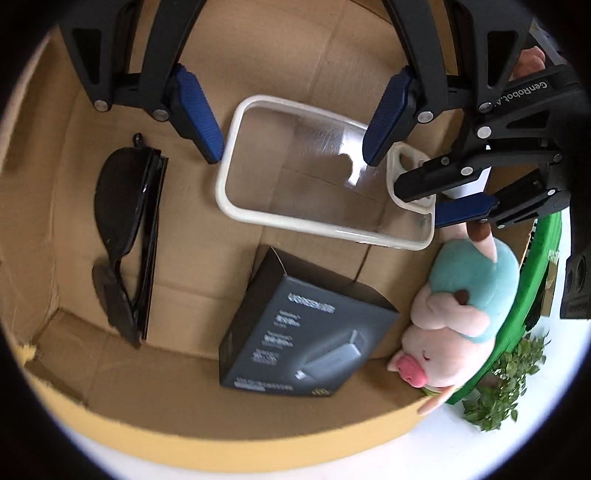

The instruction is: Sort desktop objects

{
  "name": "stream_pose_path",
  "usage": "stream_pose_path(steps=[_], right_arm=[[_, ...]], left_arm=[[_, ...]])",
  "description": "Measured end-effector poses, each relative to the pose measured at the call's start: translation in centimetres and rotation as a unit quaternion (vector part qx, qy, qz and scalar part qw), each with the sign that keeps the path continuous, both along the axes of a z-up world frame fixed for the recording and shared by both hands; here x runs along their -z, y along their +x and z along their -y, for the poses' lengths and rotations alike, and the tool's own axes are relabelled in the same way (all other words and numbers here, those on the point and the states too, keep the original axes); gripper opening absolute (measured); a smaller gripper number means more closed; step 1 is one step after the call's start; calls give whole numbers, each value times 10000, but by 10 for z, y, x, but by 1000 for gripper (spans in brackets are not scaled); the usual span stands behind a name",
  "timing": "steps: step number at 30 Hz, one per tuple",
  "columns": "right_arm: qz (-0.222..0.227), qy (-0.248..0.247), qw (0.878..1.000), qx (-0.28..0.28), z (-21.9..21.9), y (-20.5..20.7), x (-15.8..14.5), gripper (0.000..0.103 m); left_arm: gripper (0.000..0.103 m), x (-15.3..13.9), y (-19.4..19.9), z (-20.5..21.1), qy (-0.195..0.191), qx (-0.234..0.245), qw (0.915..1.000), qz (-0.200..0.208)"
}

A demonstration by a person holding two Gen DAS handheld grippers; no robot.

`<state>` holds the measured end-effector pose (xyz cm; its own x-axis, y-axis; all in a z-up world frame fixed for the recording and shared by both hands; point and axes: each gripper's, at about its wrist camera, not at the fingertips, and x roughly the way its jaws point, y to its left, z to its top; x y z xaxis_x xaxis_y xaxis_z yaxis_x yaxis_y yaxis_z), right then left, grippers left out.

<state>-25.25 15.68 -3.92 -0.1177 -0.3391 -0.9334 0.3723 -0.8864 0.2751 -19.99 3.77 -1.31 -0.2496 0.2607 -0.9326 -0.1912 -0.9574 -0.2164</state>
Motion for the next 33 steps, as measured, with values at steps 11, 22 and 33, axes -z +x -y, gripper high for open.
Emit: stream_pose_path(steps=[11, 22, 33], right_arm=[[-1430, -69, 9887, 451, -36, 79, -57, 81], [-3352, -39, 9292, 1557, -58, 212, -31, 85], [-4007, 138, 9017, 1615, -55, 213, -22, 91]], left_arm=[[86, -70, 77, 19, -493, -407, 9739, -2176], [103, -58, 223, 27, -995, -941, 9046, -4037], [103, -15, 211, 17, -1074, -1199, 8967, -4124]])
